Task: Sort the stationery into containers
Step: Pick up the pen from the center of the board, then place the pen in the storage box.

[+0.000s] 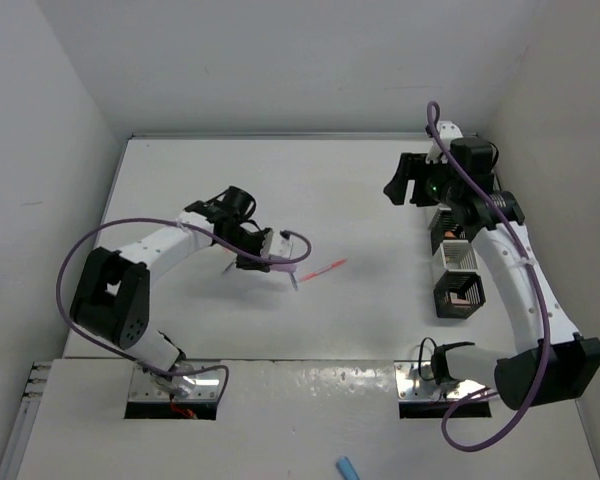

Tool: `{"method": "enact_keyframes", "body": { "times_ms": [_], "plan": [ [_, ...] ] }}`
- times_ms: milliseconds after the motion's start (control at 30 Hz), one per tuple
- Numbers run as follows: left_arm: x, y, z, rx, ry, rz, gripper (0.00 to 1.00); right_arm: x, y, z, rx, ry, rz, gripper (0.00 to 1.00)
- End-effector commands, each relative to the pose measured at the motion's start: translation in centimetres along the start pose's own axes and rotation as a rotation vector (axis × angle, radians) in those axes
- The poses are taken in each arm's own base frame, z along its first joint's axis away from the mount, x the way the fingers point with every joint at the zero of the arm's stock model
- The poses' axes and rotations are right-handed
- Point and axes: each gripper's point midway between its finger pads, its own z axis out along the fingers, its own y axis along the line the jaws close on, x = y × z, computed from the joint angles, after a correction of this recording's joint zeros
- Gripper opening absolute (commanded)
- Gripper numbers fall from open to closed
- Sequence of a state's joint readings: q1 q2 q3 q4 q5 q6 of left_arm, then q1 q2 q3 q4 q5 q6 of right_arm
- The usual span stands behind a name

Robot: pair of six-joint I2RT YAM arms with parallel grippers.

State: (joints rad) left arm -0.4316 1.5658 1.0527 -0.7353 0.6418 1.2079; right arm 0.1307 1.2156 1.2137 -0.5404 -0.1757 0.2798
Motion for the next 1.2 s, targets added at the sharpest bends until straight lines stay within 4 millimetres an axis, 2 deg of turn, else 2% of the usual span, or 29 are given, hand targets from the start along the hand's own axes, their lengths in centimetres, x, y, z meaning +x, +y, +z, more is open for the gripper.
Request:
{"method": "enact_keyframes", "body": {
  "times_ms": [0, 67, 100, 233, 300, 433, 667, 867, 1167],
  "plan": [
    [-7.2, 2.4, -2.4, -0.116, -0.222, -0.216, 0.00, -2.4, 2.5, -0.2, -0.084, -0.047, 0.056, 0.74],
    [-9.6, 4.0, -3.3, -0.184, -0.288, -0.253, 0.00, -2.8, 3.7, 0.0, -0.124, -0.048, 0.096, 0.75],
    [-10.9, 3.9, -3.4, -0.194, -0.312, -0.340, 0.00, -2.9, 4.2, 0.2, -0.139, -0.043, 0.108, 0.75],
    [-14.1, 5.3, -4.9, -0.311, -0.362, -0.388, 0.00, -3.3, 6.7, 1.6, -0.220, -0.013, 0.176, 0.74],
    [-14.4, 5.9, -4.7, -0.335, -0.348, -0.459, 0.00, -3.8, 8.5, 1.5, -0.290, -0.005, 0.223, 0.72],
    [-15.6, 7.7, -5.9, -0.420, -0.395, -0.556, 0.00, -2.8, 11.4, 1.6, -0.372, 0.042, 0.294, 0.71],
    [-17.0, 9.3, -6.1, -0.464, -0.434, -0.624, 0.00, -0.9, 12.3, 2.7, -0.377, 0.123, 0.405, 0.71],
    [-18.3, 9.6, -5.4, -0.463, -0.440, -0.591, 0.00, 2.5, 12.9, 3.2, -0.381, 0.205, 0.416, 0.71],
    [-20.6, 10.1, -5.6, -0.445, -0.472, -0.564, 0.00, 3.5, 13.8, 4.1, -0.404, 0.254, 0.459, 0.69]
  ]
}}
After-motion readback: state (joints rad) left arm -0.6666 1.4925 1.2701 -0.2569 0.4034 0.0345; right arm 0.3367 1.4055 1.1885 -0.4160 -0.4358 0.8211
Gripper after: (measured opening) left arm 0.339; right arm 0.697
